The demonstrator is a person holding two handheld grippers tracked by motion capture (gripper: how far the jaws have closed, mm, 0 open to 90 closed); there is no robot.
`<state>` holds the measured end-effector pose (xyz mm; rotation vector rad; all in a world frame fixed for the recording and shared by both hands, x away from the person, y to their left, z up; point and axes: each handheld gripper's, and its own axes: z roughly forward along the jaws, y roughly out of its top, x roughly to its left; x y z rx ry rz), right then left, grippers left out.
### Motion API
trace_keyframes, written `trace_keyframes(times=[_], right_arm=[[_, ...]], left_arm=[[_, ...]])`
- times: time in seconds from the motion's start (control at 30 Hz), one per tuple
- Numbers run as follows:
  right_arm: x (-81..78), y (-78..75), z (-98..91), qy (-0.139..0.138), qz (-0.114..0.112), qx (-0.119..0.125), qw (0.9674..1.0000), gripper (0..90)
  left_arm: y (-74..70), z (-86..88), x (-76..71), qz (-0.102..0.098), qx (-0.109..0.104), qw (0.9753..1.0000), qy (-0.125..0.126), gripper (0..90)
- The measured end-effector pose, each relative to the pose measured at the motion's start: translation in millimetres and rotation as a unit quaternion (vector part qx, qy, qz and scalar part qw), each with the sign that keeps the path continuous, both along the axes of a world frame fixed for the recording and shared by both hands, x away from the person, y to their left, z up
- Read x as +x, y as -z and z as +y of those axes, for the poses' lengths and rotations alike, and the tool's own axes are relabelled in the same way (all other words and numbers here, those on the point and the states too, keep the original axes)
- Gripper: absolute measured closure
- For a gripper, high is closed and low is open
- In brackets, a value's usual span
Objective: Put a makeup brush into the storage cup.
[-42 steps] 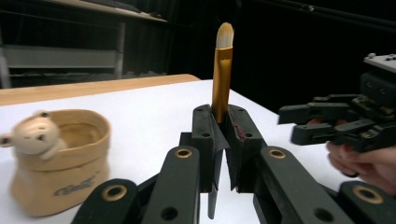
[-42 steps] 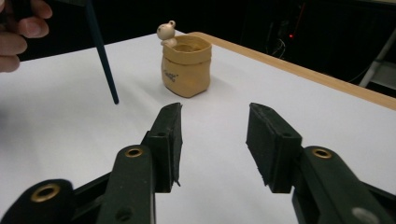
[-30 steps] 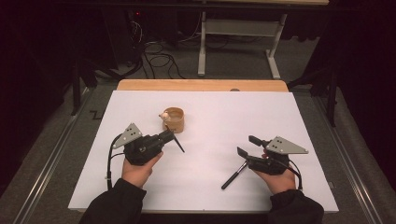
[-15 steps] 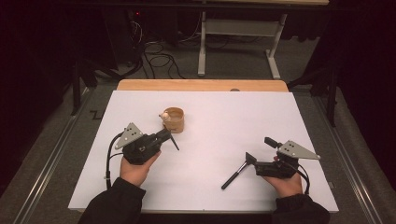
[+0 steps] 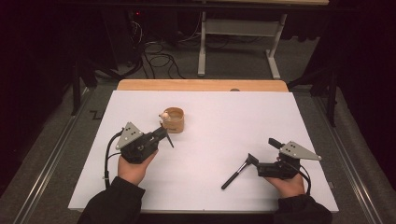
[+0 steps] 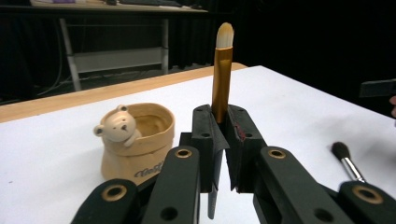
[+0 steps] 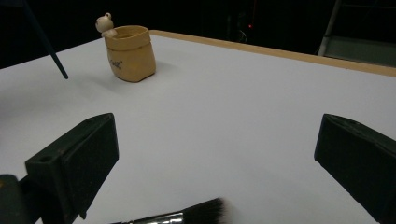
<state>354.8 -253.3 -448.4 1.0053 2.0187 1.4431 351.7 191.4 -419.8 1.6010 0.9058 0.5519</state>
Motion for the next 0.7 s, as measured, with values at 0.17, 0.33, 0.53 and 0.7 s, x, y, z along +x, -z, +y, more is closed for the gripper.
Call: trace_keyframes(times=[0.17, 0.33, 0.53, 0.7], right_arm=[[-1.0, 1.3, -4.4, 0.004, -0.001, -0.006, 1.0, 0.4], [-2.0, 1.1, -9.0, 0.009, -0.002, -0.003, 0.9999, 0.5], [-0.7, 1.3, -6.8, 0.007, -0.005, -0.004, 1.0, 0.4], [2.3, 1.7, -5.9, 0.009, -0.004, -0.004, 0.9999, 0.6]], left_arm=[[-0.4, 3.7, 0.6, -0.004, 0.01, 0.9999, -0.013, 82.7], [-0.6, 6.7, 1.6, -0.004, 0.012, 0.9997, -0.023, 82.7], [-0.6, 7.1, 3.7, -0.002, 0.012, 0.9995, -0.029, 82.7], [-1.0, 8.6, 7.1, 0.003, 0.007, 0.9995, -0.03, 82.7]])
